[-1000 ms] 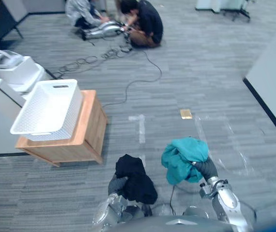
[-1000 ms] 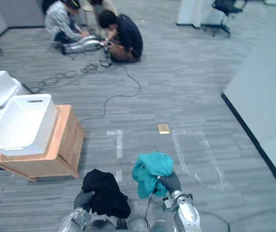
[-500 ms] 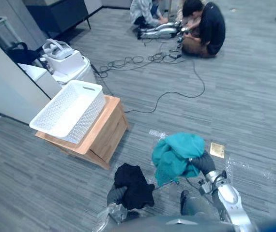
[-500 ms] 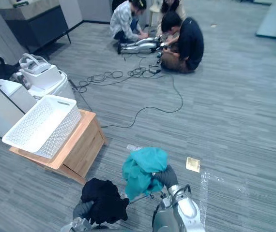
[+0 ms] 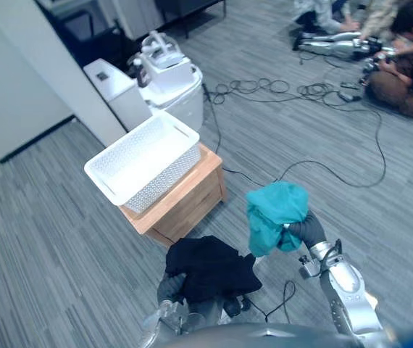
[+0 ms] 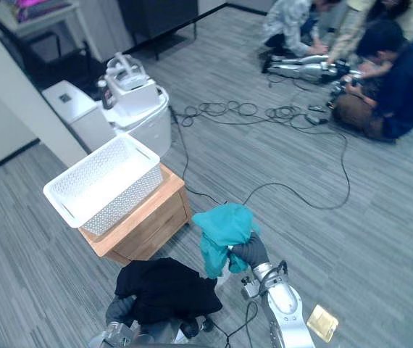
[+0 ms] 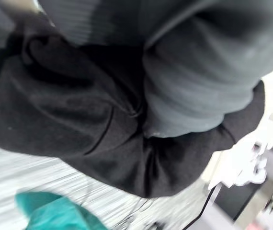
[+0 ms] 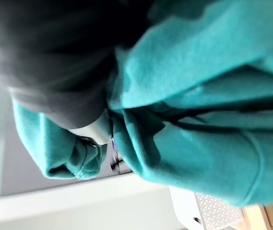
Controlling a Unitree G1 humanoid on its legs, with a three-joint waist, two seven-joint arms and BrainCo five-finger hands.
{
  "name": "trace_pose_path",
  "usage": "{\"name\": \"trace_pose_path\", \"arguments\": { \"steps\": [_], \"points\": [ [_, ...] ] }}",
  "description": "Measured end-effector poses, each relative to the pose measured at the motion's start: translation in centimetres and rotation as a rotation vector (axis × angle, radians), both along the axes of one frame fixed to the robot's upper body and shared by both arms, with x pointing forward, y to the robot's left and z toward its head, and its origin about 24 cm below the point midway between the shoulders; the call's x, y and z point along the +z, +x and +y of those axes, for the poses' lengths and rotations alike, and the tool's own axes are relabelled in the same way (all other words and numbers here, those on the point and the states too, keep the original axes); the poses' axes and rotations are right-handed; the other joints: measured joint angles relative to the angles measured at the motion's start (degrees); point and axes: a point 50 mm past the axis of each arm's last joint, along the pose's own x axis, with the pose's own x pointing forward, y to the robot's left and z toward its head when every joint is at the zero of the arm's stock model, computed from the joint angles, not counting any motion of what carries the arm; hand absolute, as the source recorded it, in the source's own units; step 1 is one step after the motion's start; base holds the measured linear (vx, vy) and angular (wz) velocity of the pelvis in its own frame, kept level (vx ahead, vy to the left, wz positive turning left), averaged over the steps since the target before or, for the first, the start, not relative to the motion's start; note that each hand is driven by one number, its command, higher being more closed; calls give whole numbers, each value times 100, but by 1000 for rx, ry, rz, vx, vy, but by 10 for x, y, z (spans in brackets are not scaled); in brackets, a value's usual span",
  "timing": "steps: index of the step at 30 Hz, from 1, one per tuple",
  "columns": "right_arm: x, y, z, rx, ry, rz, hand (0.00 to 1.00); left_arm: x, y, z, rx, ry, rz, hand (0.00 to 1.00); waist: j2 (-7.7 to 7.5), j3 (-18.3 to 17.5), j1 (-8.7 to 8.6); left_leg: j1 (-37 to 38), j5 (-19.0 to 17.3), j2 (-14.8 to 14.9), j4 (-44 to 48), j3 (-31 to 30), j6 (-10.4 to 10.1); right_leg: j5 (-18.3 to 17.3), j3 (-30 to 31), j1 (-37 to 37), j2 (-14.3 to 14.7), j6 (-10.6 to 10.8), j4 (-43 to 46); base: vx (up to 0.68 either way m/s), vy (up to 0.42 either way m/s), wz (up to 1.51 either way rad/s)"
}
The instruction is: Tidy the bed and pick cloth on bed and put in laundry
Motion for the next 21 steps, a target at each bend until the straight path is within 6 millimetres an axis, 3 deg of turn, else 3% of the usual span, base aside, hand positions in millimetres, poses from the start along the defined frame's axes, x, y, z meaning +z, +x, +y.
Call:
{"name": "trace_pose_path", "arguments": {
  "steps": [2,3,4,6,8,11,13,15,16,17,18,19,21],
  "points": [
    [3,2,7,26,3,-15,100,1,3,1,-23,19,-7,100,-11,-7,-26,358,-145,-110,-92,-289,-126,268,439,-548,-262,396,1822,430,139,56],
    [6,5,12,42,5,-31,100,2,4,2,-48,46,-9,100,-13,-4,-60,586,-220,-173,-196,-512,-198,277,694,-862,-306,424,2804,498,116,110],
    [6,3,19,63,-2,-35,100,3,6,6,-80,79,-11,100,-19,4,-174,911,-288,-241,-298,-901,-265,153,825,-1284,-397,284,3833,333,61,108],
    [3,-1,25,73,5,-19,100,5,9,5,-126,114,-19,100,-16,10,-236,1105,-353,-246,-303,-1287,-334,53,855,-1645,-430,123,4025,228,-7,118],
    [3,-2,28,61,11,-18,100,15,19,9,-155,144,-65,100,-19,42,-384,1225,-393,-233,-281,-1914,-399,-122,1061,-2130,-338,-136,3554,225,-72,154],
    [12,0,21,-10,13,-54,100,33,43,11,-201,161,-145,100,-32,85,-496,1330,-420,-183,-273,-3028,-434,-120,1751,-2358,29,-114,1596,211,-135,188],
    [21,1,15,-44,12,-91,100,35,48,11,-231,176,-144,100,-73,80,-479,1415,-459,-164,-310,-3598,-493,183,2251,-2359,258,-50,410,306,-250,167],
    [31,2,12,-74,21,-131,100,31,39,10,-253,180,-106,100,-180,24,-457,1579,-605,-199,-334,-4000,-644,746,2530,-2340,356,-45,-567,360,-288,116],
    [31,2,12,-75,22,-133,100,28,33,11,-261,191,-86,100,-243,-15,-442,1624,-715,-241,-285,-4074,-707,887,2562,-2300,346,-100,-773,421,-315,82],
    [31,3,11,-77,20,-134,100,24,26,12,-263,191,-58,100,-362,-100,-430,1645,-991,-275,-97,-4105,-831,1335,2665,-2224,313,-138,-856,468,-311,63],
    [32,5,8,-86,11,-140,100,21,20,6,-262,170,-37,100,-164,-143,-403,1683,-1200,44,43,-3795,-1005,1282,2458,-2130,424,-299,-761,474,-291,64],
    [35,7,5,-94,4,-155,100,20,18,1,-265,151,-38,100,-25,-150,-385,1626,-1153,239,227,-3531,-1218,1220,2300,-2056,473,-361,-762,441,-218,62],
    [46,17,3,-113,-23,-207,100,20,20,-13,-265,100,-59,100,54,-99,-385,1273,-994,450,1237,-2976,-1544,1157,2023,-1669,455,-455,-993,441,-166,70]
  ]
}}
